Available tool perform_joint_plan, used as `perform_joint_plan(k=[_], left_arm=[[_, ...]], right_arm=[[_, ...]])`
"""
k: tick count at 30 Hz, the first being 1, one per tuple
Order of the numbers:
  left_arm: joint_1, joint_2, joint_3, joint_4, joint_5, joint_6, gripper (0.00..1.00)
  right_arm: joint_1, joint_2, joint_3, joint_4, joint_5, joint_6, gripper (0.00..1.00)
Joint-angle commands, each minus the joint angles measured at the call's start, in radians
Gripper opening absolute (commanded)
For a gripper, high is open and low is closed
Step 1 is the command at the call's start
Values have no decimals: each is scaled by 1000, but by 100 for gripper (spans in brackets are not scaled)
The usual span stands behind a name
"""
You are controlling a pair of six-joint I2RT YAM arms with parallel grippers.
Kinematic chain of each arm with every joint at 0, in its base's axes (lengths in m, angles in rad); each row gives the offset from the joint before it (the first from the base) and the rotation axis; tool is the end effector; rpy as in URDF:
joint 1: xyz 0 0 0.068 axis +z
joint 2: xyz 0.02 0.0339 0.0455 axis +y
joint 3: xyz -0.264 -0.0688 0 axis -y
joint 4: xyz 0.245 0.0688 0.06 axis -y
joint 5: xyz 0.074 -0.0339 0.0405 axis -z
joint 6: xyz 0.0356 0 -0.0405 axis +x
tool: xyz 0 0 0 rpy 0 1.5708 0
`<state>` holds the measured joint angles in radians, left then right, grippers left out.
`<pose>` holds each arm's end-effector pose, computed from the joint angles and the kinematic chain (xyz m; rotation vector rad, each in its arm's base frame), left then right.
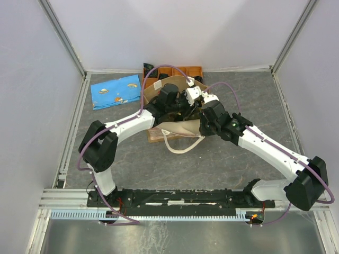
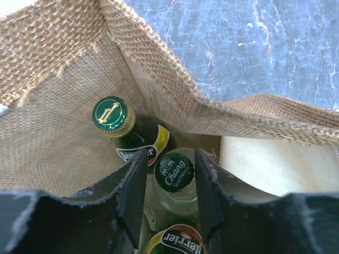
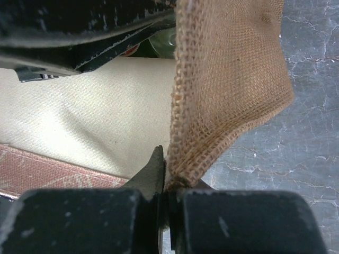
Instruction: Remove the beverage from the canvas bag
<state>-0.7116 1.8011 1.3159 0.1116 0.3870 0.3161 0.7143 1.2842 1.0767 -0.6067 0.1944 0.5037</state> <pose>0.3128 -0.2874 0.2703 1.1862 1.5711 -0.6364 0.2102 0.1732 0.2958 -0.1592 2.3887 0.3526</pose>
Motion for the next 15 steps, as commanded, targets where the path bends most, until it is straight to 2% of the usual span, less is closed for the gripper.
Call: perform_joint_plan(k=[1, 3, 5, 10, 15], left_arm=[[-20, -18, -42, 49, 51, 11, 43], [-20, -29, -56, 48, 57, 8, 34], [-21, -45, -71, 48, 65, 8, 31], [-21, -84, -105, 44, 89, 18, 35], [-22, -113, -135, 36, 121, 32, 43]], right_arm=[[16, -5, 35, 41, -3, -33, 0], [15, -3, 39, 40, -1, -33, 0], [15, 0, 43, 39, -2, -34, 0], [15, 9, 47, 39, -6, -35, 0], [15, 10, 49, 41, -7, -32, 0]])
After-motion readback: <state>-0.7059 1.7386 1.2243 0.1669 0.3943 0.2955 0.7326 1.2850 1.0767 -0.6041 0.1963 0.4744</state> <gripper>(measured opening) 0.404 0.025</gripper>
